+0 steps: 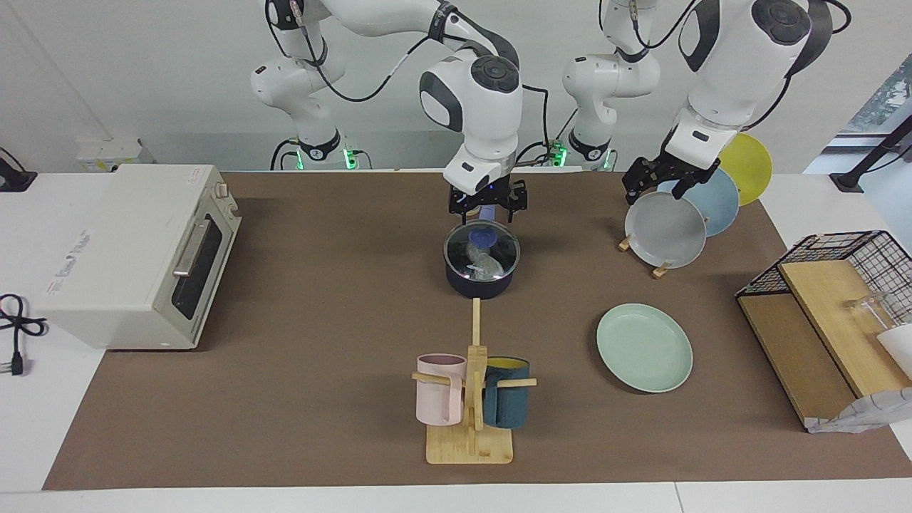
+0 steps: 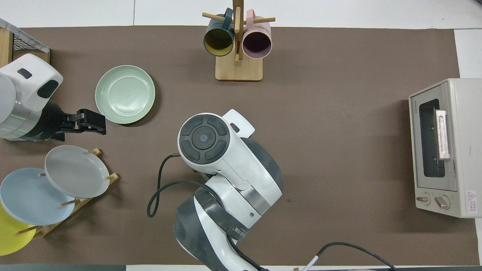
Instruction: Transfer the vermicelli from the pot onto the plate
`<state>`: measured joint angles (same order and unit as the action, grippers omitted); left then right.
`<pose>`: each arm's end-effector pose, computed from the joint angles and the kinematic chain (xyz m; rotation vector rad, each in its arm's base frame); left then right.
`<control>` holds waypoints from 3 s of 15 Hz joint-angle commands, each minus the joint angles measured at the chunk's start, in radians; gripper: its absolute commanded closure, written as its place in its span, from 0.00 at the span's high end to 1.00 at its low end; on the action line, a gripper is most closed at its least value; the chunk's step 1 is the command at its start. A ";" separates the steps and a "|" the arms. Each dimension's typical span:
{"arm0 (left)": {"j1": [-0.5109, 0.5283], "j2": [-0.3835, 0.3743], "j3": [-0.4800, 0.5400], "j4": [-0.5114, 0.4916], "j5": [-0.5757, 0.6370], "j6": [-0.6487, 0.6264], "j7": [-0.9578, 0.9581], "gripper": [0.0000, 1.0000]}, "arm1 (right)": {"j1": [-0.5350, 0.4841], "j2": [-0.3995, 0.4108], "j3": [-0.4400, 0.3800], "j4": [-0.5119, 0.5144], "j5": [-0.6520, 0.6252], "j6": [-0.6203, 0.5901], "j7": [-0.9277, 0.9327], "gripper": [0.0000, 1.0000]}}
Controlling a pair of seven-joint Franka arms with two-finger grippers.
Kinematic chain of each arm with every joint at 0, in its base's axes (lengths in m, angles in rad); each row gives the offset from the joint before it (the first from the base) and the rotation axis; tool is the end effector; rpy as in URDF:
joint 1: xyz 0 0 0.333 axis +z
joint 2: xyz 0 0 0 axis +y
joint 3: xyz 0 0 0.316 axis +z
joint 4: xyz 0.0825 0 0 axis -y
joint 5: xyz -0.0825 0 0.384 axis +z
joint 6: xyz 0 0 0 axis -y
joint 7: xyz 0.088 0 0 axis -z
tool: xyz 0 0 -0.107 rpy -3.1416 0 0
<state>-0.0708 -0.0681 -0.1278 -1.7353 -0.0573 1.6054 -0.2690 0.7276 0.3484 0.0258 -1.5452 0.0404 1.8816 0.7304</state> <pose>0.5203 -0.1129 0.5866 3.1046 0.1161 -0.1117 0.4825 0.4539 0.4504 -3.1142 -0.0139 0.0634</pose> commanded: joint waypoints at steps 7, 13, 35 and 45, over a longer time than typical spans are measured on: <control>0.014 -0.004 -0.006 0.000 -0.013 -0.007 0.005 1.00 | 0.015 0.012 -0.004 -0.107 -0.042 0.099 0.015 0.99; 0.014 -0.004 -0.006 0.000 -0.013 -0.007 0.005 1.00 | 0.010 0.014 -0.004 -0.096 -0.062 0.079 0.004 0.95; 0.002 -0.007 -0.007 0.000 -0.013 -0.022 -0.001 1.00 | 0.003 0.018 -0.004 -0.079 -0.082 0.059 -0.014 0.61; -0.001 -0.007 -0.012 -0.006 -0.013 -0.004 -0.006 1.00 | -0.094 0.003 -0.006 0.037 -0.077 -0.081 -0.135 0.52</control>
<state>-0.0715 -0.0681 -0.1353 -1.7353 -0.0588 1.6026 -0.2692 0.6872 0.3665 0.0138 -1.5405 -0.0285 1.8529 0.6731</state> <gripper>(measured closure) 0.000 0.344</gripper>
